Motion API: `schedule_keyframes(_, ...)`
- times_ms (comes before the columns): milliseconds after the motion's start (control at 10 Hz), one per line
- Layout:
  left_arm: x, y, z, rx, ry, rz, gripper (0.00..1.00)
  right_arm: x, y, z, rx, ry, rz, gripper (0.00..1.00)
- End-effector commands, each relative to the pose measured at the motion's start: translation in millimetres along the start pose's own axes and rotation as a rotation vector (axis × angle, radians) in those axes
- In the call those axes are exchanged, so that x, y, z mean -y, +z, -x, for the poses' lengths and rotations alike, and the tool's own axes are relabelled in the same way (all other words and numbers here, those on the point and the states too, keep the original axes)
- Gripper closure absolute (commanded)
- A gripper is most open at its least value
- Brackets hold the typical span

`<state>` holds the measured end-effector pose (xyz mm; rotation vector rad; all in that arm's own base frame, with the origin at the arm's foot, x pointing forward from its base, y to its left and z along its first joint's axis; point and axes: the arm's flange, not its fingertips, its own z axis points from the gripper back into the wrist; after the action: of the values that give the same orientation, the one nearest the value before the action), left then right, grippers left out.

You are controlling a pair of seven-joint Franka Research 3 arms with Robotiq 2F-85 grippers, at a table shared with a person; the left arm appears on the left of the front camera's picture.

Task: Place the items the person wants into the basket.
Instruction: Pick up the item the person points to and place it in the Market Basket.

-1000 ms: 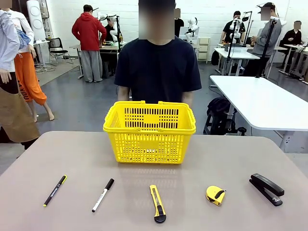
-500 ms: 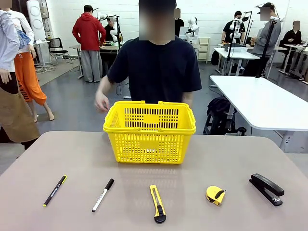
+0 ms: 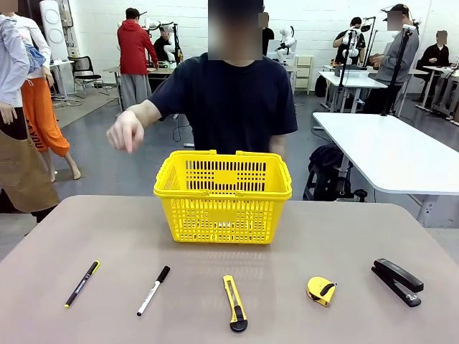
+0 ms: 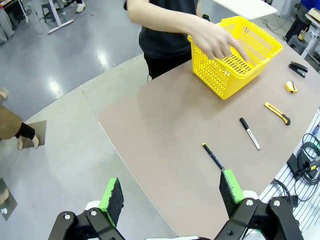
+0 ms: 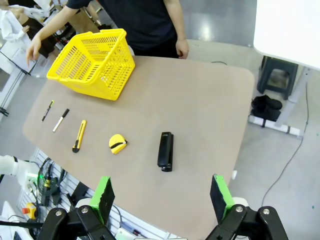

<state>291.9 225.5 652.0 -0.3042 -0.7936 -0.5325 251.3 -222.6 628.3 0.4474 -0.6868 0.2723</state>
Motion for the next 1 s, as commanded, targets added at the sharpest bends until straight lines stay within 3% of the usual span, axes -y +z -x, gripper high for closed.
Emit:
schedule_keyframes(0,-0.4,0.9,1.3,0.010,-0.017,0.014,0.00,0.2,-0.2,0.3,-0.004,0.009,-0.001,0.00)
schedule_keyframes(800,0.1,-0.2,0.4,0.005,0.001,0.006,0.00,0.2,-0.2,0.3,-0.004,0.009,-0.001,0.00)
schedule_keyframes(900,37.3,-22.9,-24.0,-0.079,-0.095,-0.012,0.00,0.2,-0.2,0.3,-0.004,0.009,-0.001,0.00)
